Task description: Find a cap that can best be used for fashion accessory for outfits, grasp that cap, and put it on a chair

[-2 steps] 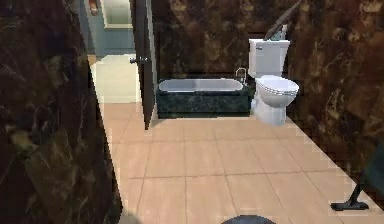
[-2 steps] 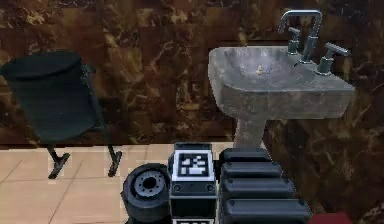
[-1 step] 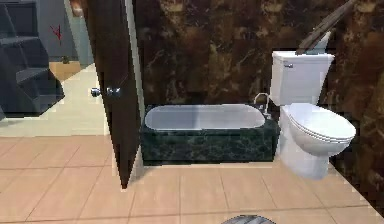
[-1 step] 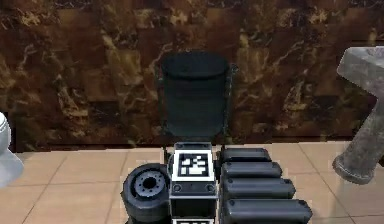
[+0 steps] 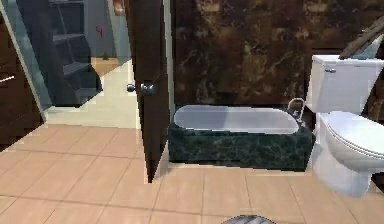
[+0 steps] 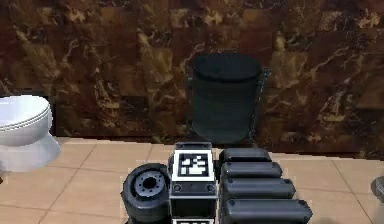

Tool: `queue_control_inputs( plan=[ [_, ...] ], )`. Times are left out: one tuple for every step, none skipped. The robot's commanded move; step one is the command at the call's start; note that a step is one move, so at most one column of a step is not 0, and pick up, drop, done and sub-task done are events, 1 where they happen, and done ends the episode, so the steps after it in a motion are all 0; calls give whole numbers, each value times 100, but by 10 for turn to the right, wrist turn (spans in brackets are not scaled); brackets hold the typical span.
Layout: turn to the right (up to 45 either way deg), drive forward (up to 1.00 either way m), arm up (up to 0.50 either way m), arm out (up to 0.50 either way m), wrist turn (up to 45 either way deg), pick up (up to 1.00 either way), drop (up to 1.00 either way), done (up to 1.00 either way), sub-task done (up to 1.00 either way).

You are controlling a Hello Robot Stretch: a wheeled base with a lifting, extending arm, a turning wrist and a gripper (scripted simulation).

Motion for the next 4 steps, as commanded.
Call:
queue_control_inputs(
  plan=[
    [0, 35, 0, 0, 0, 0, 0, 0, 0],
    [-390, 0, 0, 0, 0, 0, 0, 0, 0],
    [0, 60, 0, 0, 0, 0, 0, 0, 0],
    [-390, 0, 0, 0, 0, 0, 0, 0, 0]
  ],
)
